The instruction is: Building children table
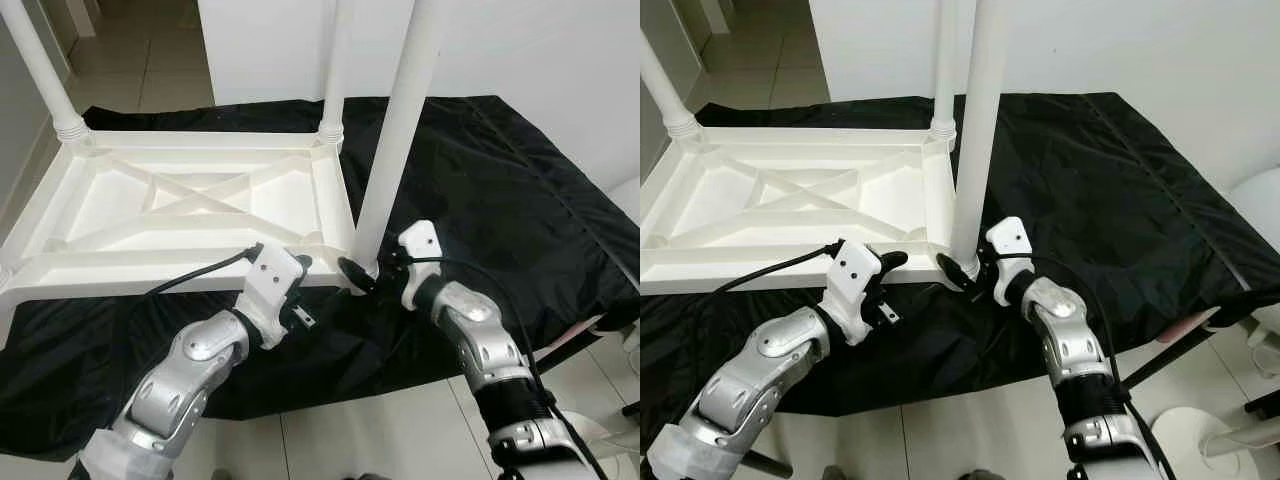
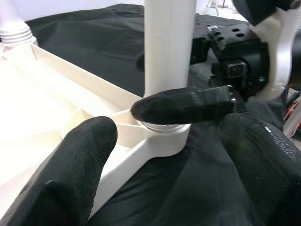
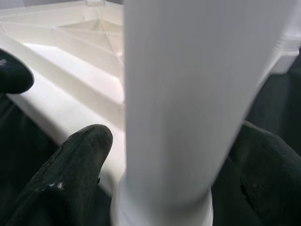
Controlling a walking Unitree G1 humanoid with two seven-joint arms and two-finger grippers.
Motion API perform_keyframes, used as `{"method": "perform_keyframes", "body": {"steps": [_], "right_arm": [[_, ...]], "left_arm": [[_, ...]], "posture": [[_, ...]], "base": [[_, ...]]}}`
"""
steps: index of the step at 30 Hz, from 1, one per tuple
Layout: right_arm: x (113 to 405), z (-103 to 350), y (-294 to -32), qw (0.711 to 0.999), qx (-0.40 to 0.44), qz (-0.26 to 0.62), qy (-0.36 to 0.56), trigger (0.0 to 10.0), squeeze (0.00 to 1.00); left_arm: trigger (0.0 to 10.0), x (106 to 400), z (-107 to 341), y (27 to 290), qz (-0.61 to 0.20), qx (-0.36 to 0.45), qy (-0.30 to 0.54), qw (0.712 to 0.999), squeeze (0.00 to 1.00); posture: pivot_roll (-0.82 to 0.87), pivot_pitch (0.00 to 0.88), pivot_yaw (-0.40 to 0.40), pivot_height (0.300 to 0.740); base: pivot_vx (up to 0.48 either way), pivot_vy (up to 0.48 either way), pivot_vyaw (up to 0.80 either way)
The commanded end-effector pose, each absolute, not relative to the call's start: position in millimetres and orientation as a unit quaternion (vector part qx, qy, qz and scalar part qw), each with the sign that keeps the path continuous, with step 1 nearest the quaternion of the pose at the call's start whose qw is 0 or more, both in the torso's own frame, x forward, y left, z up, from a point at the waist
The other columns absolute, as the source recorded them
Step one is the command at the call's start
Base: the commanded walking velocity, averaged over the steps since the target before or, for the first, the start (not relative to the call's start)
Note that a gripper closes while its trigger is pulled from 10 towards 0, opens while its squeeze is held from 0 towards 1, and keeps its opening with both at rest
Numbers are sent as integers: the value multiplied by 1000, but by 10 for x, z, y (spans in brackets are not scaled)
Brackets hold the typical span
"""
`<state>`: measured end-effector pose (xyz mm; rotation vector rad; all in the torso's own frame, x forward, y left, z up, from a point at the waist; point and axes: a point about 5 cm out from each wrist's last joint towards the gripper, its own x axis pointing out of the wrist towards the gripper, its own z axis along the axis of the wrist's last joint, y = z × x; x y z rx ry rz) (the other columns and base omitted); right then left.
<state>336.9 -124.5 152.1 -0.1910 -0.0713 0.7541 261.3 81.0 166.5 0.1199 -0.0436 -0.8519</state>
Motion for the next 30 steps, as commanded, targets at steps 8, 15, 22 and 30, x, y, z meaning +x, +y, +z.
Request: {"method": "perform_keyframes", "body": {"steps": [8, 15, 22, 30], "right_arm": [[3461, 1413, -1274, 903, -112, 414, -5, 0, 0], [3426, 1327, -1289, 897, -103, 429, 10, 0, 0], [3441, 1312, -1302, 910, -87, 404, 8, 10000, 0], [3461, 1388, -1262, 943, -51, 328, 0, 10000, 0]], "left_arm": [[10000, 2593, 1666, 821, -437, 65, -16, 897, 0], [10000, 2586, 1670, 829, -435, 64, -16, 898, 0], [10000, 2585, 1665, 821, -437, 66, -15, 897, 0], [10000, 2584, 1658, 824, -437, 65, -13, 897, 0]], "posture": [[-8, 80, -17, 740], [-9, 82, -14, 740], [-14, 86, -11, 740], [-19, 91, -14, 740]], "base": [[0, 0, 0], [0, 0, 0], [0, 0, 0], [0, 0, 0]]}}
